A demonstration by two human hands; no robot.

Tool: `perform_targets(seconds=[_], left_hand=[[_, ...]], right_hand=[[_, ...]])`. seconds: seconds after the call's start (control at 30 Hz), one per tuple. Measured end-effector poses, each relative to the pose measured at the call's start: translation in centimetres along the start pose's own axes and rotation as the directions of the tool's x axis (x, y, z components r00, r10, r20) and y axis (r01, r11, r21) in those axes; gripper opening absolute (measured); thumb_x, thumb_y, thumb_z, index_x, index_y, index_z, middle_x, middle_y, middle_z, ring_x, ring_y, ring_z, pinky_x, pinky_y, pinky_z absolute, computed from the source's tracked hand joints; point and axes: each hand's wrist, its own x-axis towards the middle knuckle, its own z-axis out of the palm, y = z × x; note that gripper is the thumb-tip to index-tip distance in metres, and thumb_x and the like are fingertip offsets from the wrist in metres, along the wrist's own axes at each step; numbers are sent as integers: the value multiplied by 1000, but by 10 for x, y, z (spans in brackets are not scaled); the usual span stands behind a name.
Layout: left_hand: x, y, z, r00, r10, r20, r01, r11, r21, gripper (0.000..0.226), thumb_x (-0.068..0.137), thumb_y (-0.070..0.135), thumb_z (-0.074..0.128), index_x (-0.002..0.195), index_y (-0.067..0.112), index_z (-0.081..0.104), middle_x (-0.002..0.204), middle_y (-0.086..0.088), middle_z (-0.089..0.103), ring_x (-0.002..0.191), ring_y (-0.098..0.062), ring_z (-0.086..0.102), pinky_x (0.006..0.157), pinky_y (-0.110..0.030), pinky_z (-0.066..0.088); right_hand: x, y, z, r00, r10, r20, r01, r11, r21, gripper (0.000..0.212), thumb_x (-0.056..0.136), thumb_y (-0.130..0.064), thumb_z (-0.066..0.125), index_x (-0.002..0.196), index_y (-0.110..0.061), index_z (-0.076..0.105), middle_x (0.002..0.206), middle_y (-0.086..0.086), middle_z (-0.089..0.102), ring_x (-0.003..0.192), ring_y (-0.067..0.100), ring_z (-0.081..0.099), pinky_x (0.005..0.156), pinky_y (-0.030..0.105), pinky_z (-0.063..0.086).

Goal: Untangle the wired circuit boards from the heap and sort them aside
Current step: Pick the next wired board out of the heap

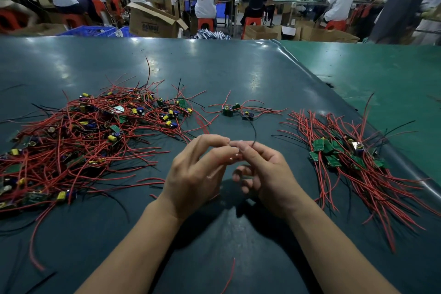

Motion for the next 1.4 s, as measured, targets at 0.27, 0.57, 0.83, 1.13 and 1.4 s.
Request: perform_targets(seconds=[0.27,0.57,0.83,1.13,1.4], left_hand=[[-1,-4,-1,927,-329,-181,330,944,-28,41,73,5,83,108,6,62,120,-8,46,109,-17,53,80,-31,53],[1,-2,2,753,-648,-118,543,711,-447,123,70,6,85,154,26,-2,135,-9,50,88,-23,68,73,-34,58],[-1,12,3,652,-652,386,717,366,-593,22,79,10,75,100,5,69,80,-6,72,64,-10,63,60,-21,52],[1,5,5,561,-786,260,763,370,-530,16,75,3,79,87,7,70,79,-3,75,72,-13,70,68,-23,55],[-5,5,4,651,-701,293,734,481,-480,18,73,6,82,84,15,71,81,-4,75,74,-14,71,72,-26,57]], right_hand=[[3,-1,-6,981,-65,-183,68,998,11,18,79,-22,69,90,-8,73,82,8,72,52,15,61,39,19,43],[4,-3,-5,967,-54,-248,83,991,106,9,84,-14,66,89,-7,63,71,6,70,45,10,54,37,18,40],[4,1,-3,974,-62,-220,56,998,-33,9,89,-9,66,86,-5,59,63,9,65,42,12,52,37,20,42],[-1,9,-2,993,-116,-35,97,935,-340,27,96,0,54,112,-19,64,94,1,73,64,19,68,42,26,48],[0,10,-3,973,-215,-85,163,898,-408,10,90,-10,68,98,-16,71,81,1,75,62,14,66,50,20,48]])
